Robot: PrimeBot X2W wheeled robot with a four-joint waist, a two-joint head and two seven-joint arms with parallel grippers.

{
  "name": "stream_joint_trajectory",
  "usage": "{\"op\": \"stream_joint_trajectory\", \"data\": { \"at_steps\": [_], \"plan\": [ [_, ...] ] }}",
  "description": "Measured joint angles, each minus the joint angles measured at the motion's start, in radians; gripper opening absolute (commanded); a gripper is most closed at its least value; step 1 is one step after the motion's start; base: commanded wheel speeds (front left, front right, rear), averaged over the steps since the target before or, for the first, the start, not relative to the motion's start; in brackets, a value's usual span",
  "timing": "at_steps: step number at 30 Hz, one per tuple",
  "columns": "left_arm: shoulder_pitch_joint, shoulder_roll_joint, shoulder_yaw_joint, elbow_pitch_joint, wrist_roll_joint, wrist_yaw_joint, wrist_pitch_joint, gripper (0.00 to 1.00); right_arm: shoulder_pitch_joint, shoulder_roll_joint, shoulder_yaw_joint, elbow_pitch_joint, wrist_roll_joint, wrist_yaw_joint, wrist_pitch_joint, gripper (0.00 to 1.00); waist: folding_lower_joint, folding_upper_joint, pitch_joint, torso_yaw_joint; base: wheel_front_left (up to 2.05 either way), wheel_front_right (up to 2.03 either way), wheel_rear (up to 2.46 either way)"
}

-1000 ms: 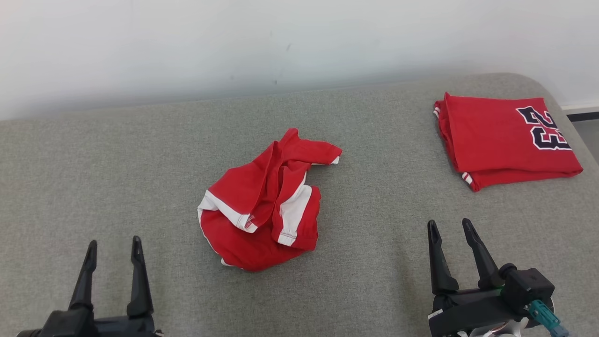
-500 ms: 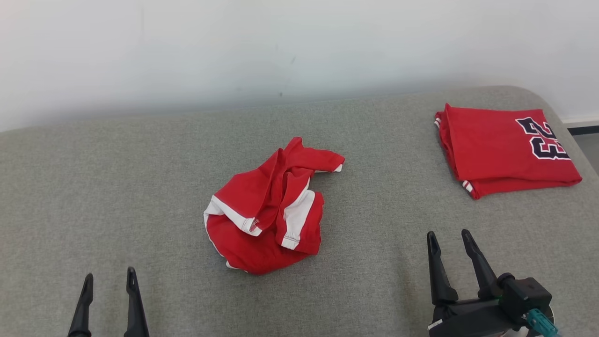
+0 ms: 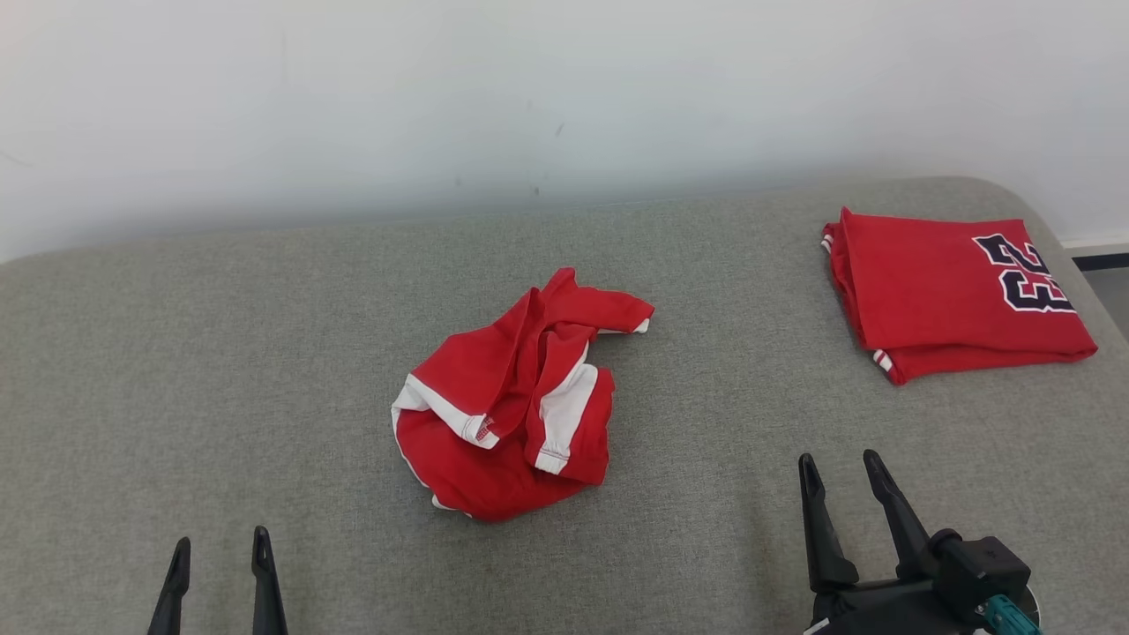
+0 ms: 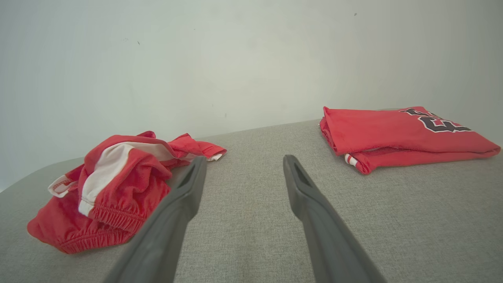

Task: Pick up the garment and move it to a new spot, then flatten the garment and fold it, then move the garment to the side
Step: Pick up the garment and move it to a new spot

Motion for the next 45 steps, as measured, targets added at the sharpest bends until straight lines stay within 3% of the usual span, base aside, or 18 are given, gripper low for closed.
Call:
{"op": "stream_joint_trajectory", "data": {
  "at_steps": [19, 45],
  "plan": [
    [0.006, 0.000, -0.014, 0.017, 0.003, -0.001, 0.000, 1.00, 0.013, 0.000, 0.009, 0.007, -0.001, 0.000, 0.000, 1.00, 0.0000, 0.0000, -0.014, -0.001, 0.00, 0.00, 0.00],
    [0.023, 0.000, -0.026, 0.025, -0.007, -0.045, 0.000, 1.00, 0.016, 0.000, 0.009, 0.009, -0.001, 0.000, 0.000, 1.00, 0.0001, 0.0000, -0.017, 0.006, 0.00, 0.00, 0.00]
  ]
}}
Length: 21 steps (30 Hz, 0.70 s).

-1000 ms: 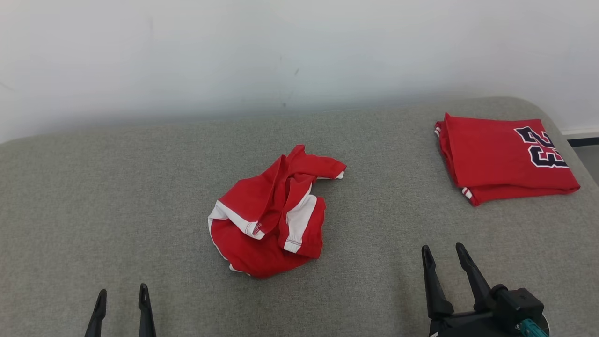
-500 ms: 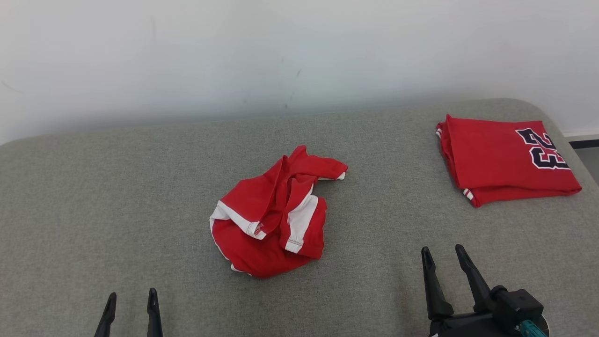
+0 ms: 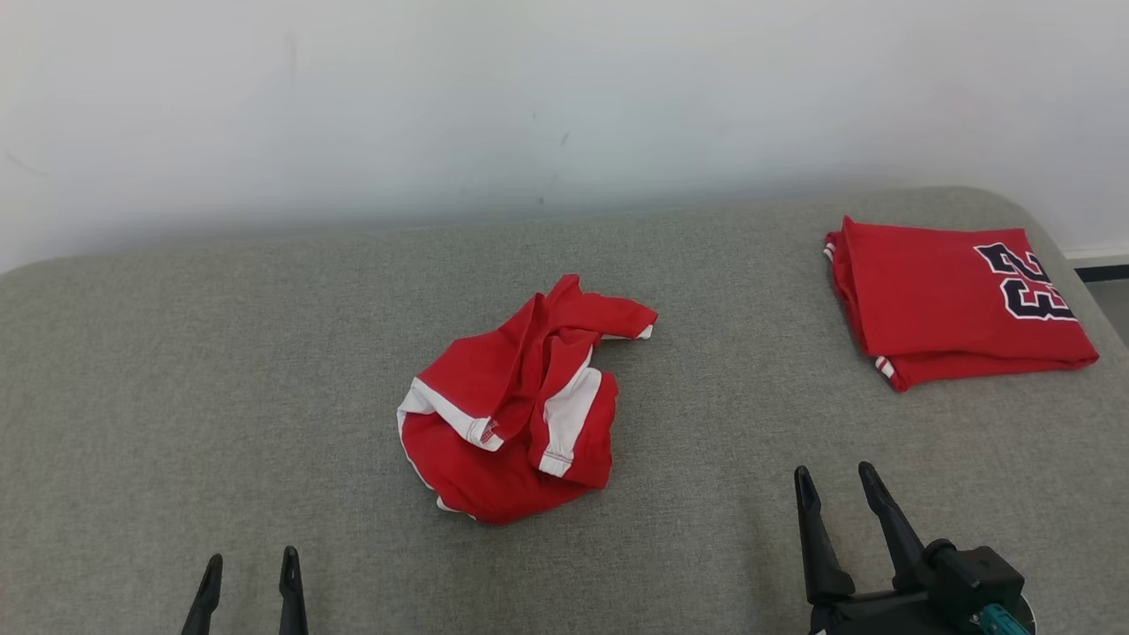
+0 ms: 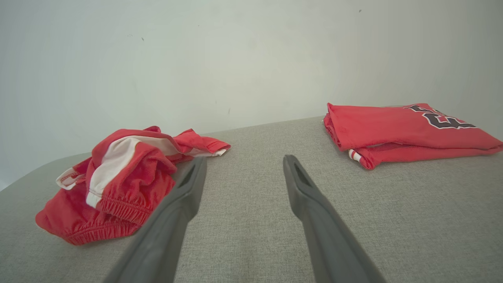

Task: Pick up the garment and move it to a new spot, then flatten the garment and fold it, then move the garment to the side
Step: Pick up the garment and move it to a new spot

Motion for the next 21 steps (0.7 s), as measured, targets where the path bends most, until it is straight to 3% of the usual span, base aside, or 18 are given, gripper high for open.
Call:
{"op": "stream_joint_trajectory", "data": {
  "at_steps": [21],
  "plan": [
    [0.000, 0.000, 0.005, 0.001, -0.007, -0.001, 0.000, 1.00, 0.000, 0.000, 0.001, 0.000, 0.000, 0.000, 0.000, 1.00, 0.0000, 0.0000, 0.014, -0.001, 0.00, 0.00, 0.00]
  ]
}}
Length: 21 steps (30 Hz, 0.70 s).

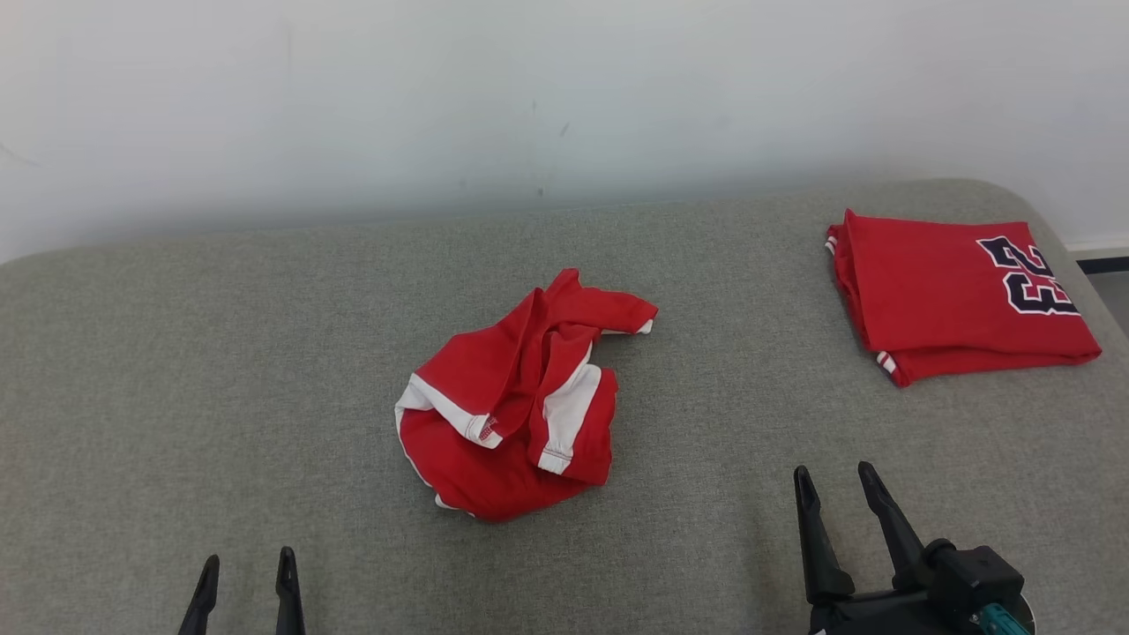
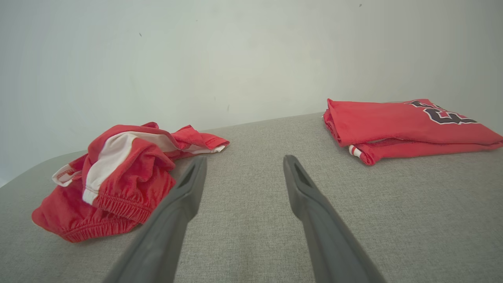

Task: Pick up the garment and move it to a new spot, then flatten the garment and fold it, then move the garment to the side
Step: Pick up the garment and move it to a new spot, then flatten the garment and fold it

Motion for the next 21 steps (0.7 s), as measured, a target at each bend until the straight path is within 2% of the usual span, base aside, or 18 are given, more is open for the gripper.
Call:
{"op": "stream_joint_trajectory", "data": {
  "at_steps": [21],
  "plan": [
    [-0.004, 0.000, -0.008, 0.001, -0.010, 0.001, 0.000, 1.00, 0.000, 0.000, -0.002, -0.003, 0.001, 0.000, 0.000, 1.00, 0.0000, 0.0000, 0.009, 0.001, 0.00, 0.00, 0.00]
  ]
}}
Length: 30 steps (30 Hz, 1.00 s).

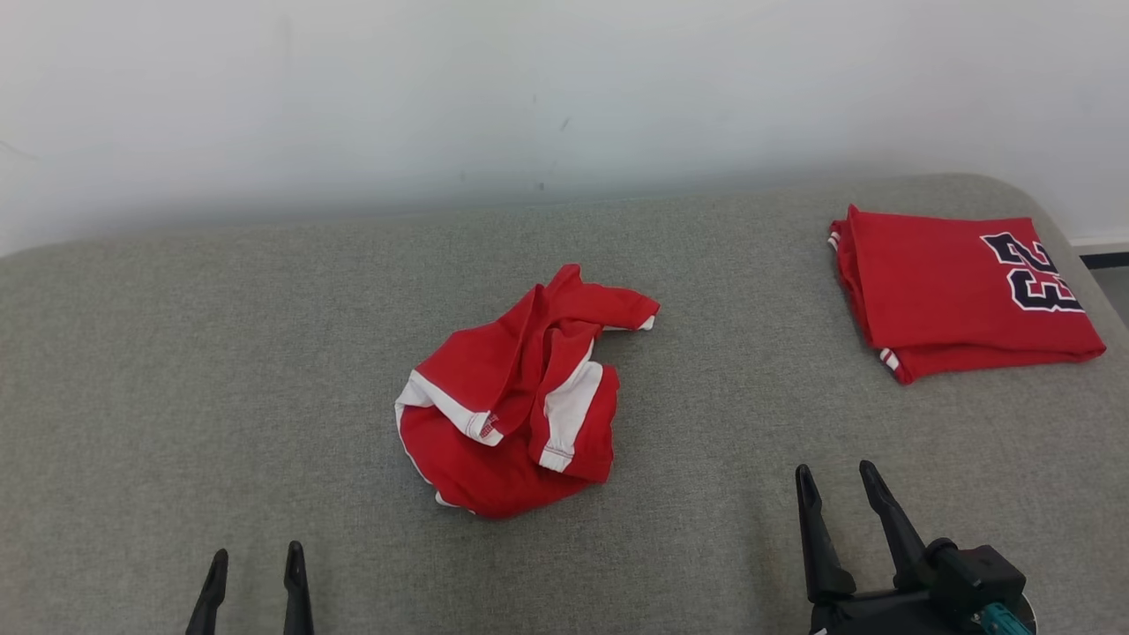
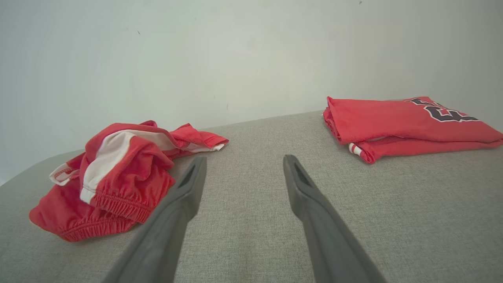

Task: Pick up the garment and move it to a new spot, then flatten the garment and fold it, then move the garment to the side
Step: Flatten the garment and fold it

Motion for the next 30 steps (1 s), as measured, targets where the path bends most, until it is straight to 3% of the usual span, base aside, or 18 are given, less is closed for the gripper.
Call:
{"op": "stream_joint_trajectory", "data": {
  "at_steps": [10, 20, 30],
  "plan": [
    [-0.120, 0.000, -0.167, 0.069, -0.034, -0.018, 0.000, 1.00, -0.022, 0.000, 0.024, 0.004, 0.006, 0.000, 0.000, 1.00, 0.0000, 0.0000, 0.016, -0.015, 0.00, 0.00, 0.00],
    [-0.257, 0.001, -0.342, 0.196, -0.048, -0.024, 0.000, 1.00, -0.046, 0.000, 0.031, 0.004, 0.030, 0.000, 0.000, 1.00, 0.0001, 0.0000, 0.059, -0.099, 0.00, 0.00, 0.00],
    [-0.342, 0.014, -0.333, 0.304, -0.075, -0.025, 0.000, 1.00, -0.067, 0.000, 0.026, 0.004, 0.046, 0.000, 0.000, 1.00, 0.0001, 0.0000, 0.109, -0.197, 0.00, 0.00, 0.00]
  ]
}}
